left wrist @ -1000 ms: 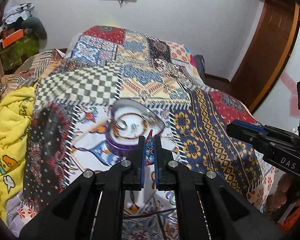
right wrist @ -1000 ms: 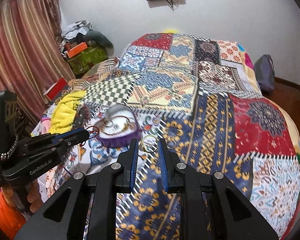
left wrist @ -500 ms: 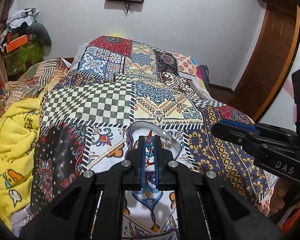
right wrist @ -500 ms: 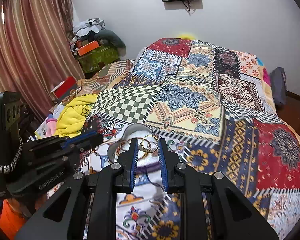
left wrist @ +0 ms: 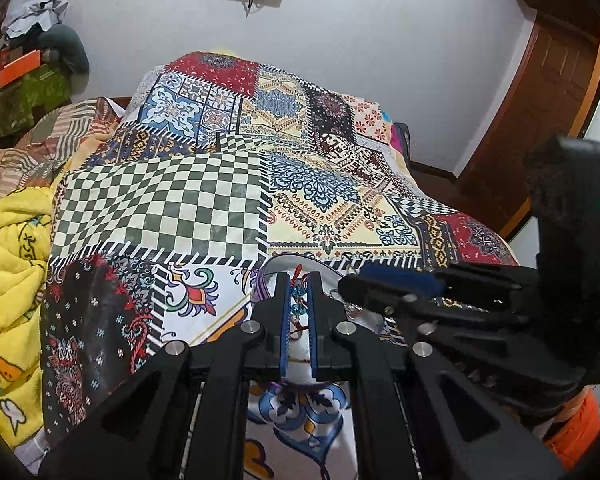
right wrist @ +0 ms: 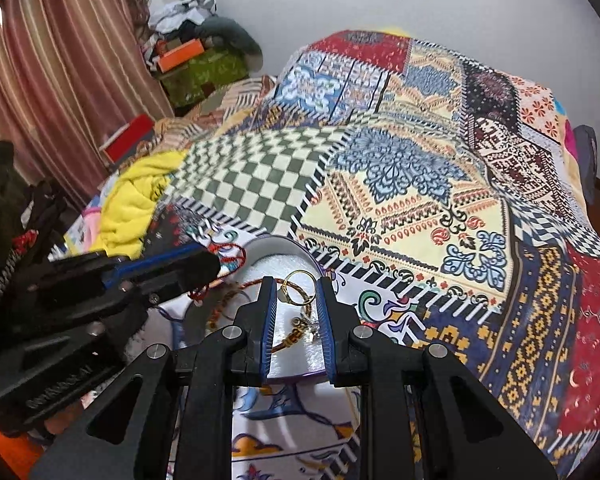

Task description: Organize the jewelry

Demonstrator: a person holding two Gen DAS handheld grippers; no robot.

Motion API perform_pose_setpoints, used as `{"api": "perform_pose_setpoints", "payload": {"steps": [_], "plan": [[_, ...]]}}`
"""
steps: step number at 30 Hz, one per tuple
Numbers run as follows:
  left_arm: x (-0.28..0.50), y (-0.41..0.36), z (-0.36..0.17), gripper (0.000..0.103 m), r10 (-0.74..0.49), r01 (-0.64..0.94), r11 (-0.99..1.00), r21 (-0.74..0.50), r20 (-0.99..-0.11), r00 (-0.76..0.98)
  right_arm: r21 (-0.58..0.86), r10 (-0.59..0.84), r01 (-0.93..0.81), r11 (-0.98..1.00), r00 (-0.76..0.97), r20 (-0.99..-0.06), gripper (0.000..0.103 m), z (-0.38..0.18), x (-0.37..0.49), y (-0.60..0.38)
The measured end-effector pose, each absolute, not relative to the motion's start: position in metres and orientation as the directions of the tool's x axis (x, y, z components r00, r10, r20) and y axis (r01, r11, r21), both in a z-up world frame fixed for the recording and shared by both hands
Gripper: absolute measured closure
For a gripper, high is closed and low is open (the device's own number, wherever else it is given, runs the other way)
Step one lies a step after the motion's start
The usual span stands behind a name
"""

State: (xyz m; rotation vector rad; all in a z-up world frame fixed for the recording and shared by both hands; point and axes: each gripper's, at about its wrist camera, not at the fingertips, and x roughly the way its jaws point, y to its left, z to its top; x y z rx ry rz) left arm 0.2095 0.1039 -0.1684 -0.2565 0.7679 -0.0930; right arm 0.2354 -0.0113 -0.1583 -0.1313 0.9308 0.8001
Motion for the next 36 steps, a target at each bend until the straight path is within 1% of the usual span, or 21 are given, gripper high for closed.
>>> {"api": "perform_pose_setpoints", "payload": {"steps": [5, 11, 13, 14, 15, 22, 25, 32, 33, 35, 36], "plan": [[0.218, 0.105, -0.175, 0.098, -0.198, 0.000, 0.960, -0.279, -0.682, 0.704, 0.214, 0.556, -0.686, 0.695, 0.324, -0.765, 0.085, -0.163, 0.235, -0.008], [0.219, 0.102, -0.174, 0.098, -0.196, 0.003, 0.962, -0.274, -0.681, 0.705, 0.171, 0.537, -0.705, 0.688, 0.335, -0.774, 0.084, -0.163, 0.228, -0.005], [0.217, 0.102, -0.172, 0.097, -0.185, -0.001, 0.965, -0.263, -0.682, 0.708, 0.164, 0.531, -0.703, 0.692, 0.342, -0.775, 0.078, -0.161, 0.227, -0.006], [0.216, 0.102, -0.170, 0.097, -0.181, -0.002, 0.966, -0.259, -0.681, 0.709, 0.161, 0.529, -0.698, 0.697, 0.350, -0.773, 0.072, -0.159, 0.227, -0.007], [0.215, 0.102, -0.168, 0.097, -0.180, -0.003, 0.966, -0.258, -0.680, 0.711, 0.160, 0.529, -0.695, 0.701, 0.356, -0.770, 0.067, -0.157, 0.227, -0.008], [0.200, 0.102, -0.150, 0.094, -0.149, -0.009, 0.974, -0.227, -0.666, 0.731, 0.125, 0.514, -0.667, 0.735, 0.427, -0.744, 0.067, -0.134, 0.219, -0.028], [0.193, 0.098, -0.138, 0.083, -0.131, -0.009, 0.979, -0.206, -0.652, 0.747, 0.130, 0.512, -0.644, 0.754, 0.451, -0.731, 0.067, -0.125, 0.216, -0.042], [0.177, 0.083, -0.118, 0.080, -0.111, 0.009, 0.987, -0.163, -0.633, 0.766, 0.126, 0.486, -0.587, 0.800, 0.509, -0.711, 0.066, -0.107, 0.207, -0.080], [0.175, 0.080, -0.116, 0.079, -0.110, 0.012, 0.987, -0.157, -0.632, 0.767, 0.122, 0.478, -0.577, 0.807, 0.517, -0.710, 0.065, -0.106, 0.205, -0.086], [0.169, 0.075, -0.113, 0.070, -0.108, 0.019, 0.989, -0.147, -0.629, 0.770, 0.122, 0.466, -0.560, 0.819, 0.528, -0.710, 0.062, -0.105, 0.201, -0.098], [0.167, 0.072, -0.111, 0.068, -0.108, 0.022, 0.989, -0.144, -0.628, 0.771, 0.123, 0.460, -0.550, 0.826, 0.532, -0.711, 0.058, -0.105, 0.199, -0.105]]}}
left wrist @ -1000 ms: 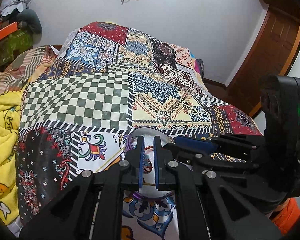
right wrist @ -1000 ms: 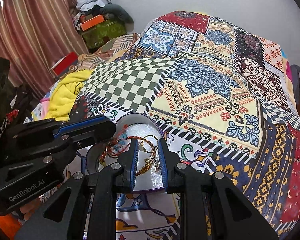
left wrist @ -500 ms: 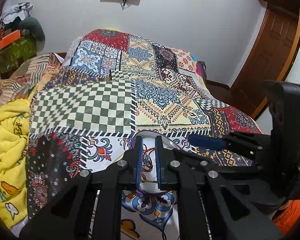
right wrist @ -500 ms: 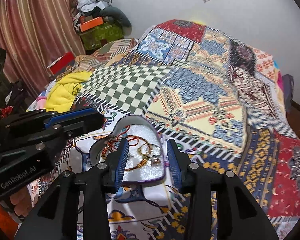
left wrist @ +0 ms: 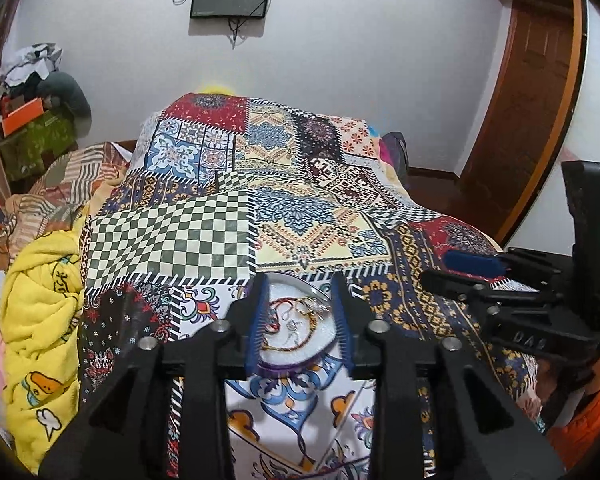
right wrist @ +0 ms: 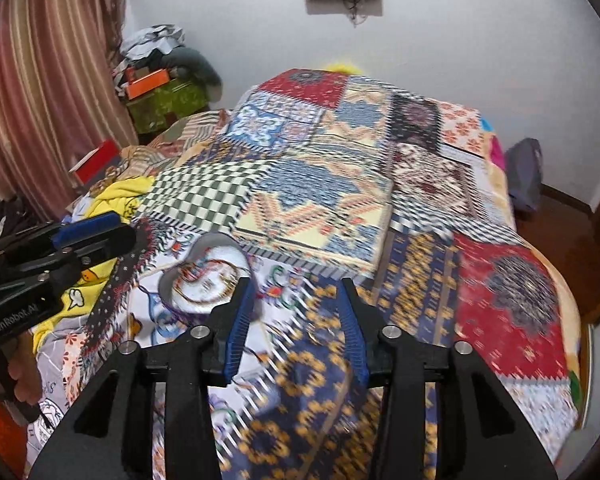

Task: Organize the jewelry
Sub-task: 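Move the left gripper down to the silver ring on the blue quilt strip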

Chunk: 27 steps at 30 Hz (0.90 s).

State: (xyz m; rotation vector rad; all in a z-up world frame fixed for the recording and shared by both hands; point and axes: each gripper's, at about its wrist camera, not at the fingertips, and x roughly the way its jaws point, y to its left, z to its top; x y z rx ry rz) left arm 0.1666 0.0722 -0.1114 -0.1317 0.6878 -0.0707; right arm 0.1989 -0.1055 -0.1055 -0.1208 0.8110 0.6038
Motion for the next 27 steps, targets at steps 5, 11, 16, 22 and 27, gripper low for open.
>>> {"api": "perform_pose_setpoints", "payload": {"steps": [5, 11, 16, 22, 27], "plan": [[0.155, 0.060, -0.111, 0.056, -0.116, 0.032, 0.989, -0.141, -0.639, 0.761, 0.093, 0.401, -0.507, 0.857, 0.542, -0.738, 0.052, -0.114, 0.190, -0.132], [0.150, 0.046, -0.129, 0.051, -0.131, 0.045, 0.989, -0.141, -0.685, 0.716, 0.084, 0.354, -0.477, 0.875, 0.511, -0.784, 0.052, -0.133, 0.180, -0.158], [0.147, 0.036, -0.152, 0.051, -0.151, 0.060, 0.987, -0.150, -0.730, 0.667, 0.151, 0.386, -0.486, 0.861, 0.430, -0.816, 0.052, -0.156, 0.173, -0.163], [0.145, 0.026, -0.176, 0.051, -0.184, 0.066, 0.981, -0.182, -0.767, 0.615, 0.145, 0.383, -0.524, 0.839, 0.381, -0.842, 0.052, -0.178, 0.165, -0.147], [0.144, 0.025, -0.189, 0.051, -0.193, 0.063, 0.979, -0.193, -0.784, 0.590, 0.138, 0.380, -0.551, 0.823, 0.355, -0.854, 0.052, -0.189, 0.168, -0.134]]}}
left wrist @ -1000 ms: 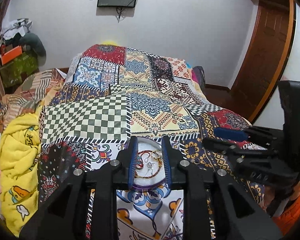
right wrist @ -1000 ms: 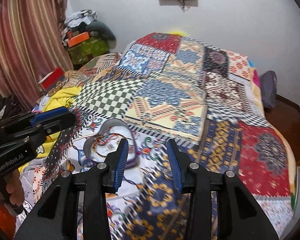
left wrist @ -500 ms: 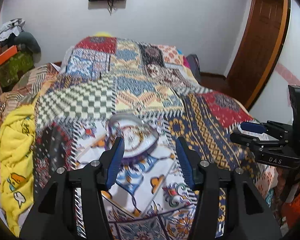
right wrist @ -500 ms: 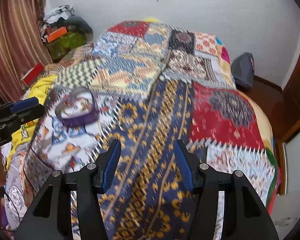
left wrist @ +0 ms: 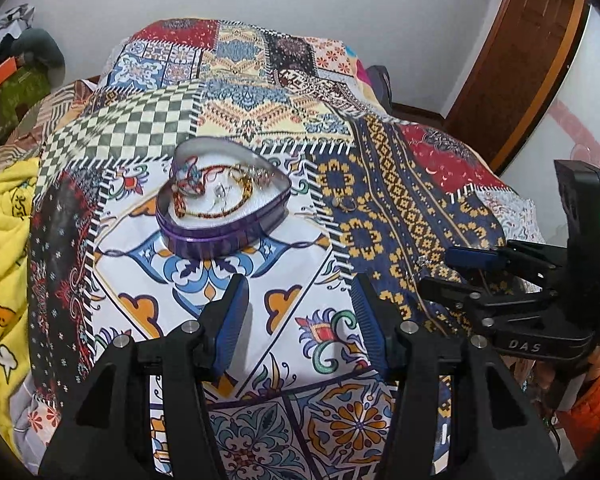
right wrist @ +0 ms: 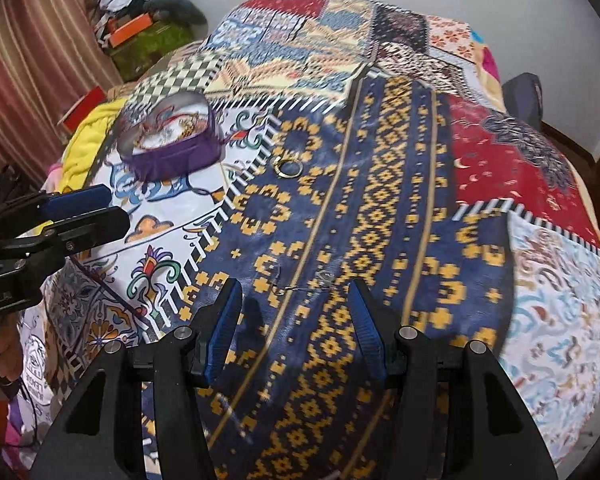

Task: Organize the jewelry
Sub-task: 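Move the left gripper down to the silver ring on the blue quilt strip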

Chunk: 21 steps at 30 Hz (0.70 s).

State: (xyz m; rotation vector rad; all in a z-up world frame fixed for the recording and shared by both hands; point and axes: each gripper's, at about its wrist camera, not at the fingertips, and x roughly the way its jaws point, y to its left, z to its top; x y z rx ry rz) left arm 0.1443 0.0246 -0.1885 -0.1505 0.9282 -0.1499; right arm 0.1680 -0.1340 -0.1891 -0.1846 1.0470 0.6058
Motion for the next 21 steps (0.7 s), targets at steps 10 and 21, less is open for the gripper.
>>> {"api": "perform_pose_setpoints", "payload": {"steps": [10, 21], "plan": [[0.147, 0.035, -0.199, 0.051, -0.199, 0.031, 0.975, -0.222, -0.793, 0.576, 0.142, 0.382, -0.546, 0.826, 0.356, -0.853, 0.062, -0.189, 0.180, -0.135], [0.152, 0.039, -0.206, 0.051, -0.216, 0.016, 0.968, -0.250, -0.798, 0.563, 0.025, 0.295, -0.569, 0.822, 0.387, -0.874, 0.082, -0.198, 0.178, -0.128]]}}
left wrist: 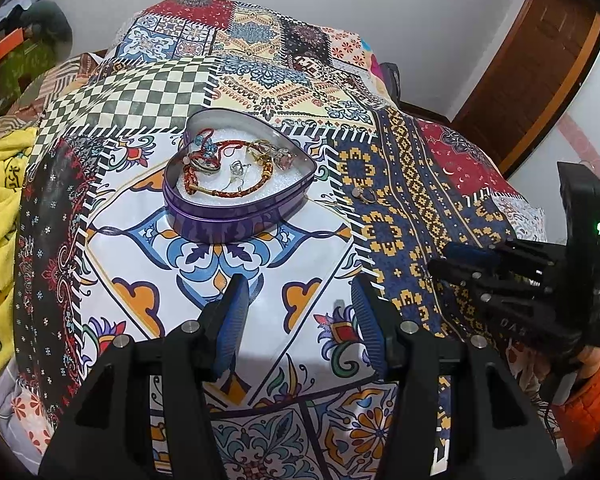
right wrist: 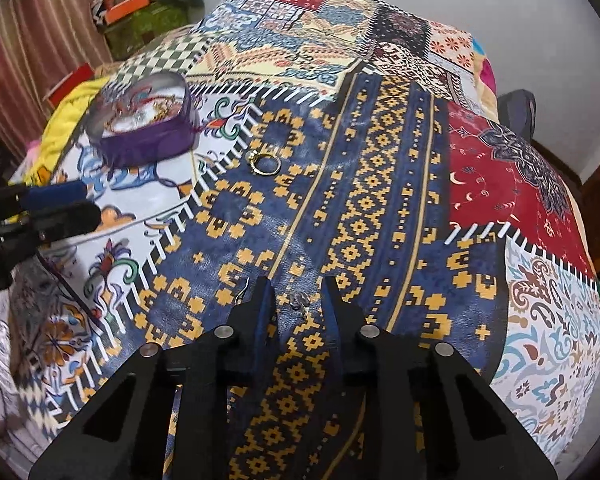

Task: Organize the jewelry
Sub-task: 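Move the left gripper down to the silver ring on the blue quilt strip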

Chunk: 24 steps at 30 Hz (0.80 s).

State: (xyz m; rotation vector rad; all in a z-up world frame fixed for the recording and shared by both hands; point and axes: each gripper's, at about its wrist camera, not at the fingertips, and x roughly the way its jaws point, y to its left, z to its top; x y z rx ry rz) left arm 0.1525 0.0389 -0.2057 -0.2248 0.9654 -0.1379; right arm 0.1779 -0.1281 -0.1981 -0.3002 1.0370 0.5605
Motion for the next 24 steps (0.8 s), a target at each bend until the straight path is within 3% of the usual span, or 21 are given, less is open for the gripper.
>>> {"api": "perform_pose_setpoints", "payload": {"steps": [5, 24], "plan": [[0.153, 0.034, -0.206, 0.051, -0.217, 0.025, 0.969, -0.245, -0.802, 0.557, 0.092, 0.337, -0.552, 0.829, 0.361, -0.870, 0.093, -0.200, 0.181, -0.133], [0.190, -0.007, -0.195, 0.051, -0.265, 0.137, 0.964, -0.227, -0.791, 0.551, 0.172, 0.405, -0.450, 0.877, 0.498, -0.767, 0.094, -0.148, 0.192, -0.182]]}}
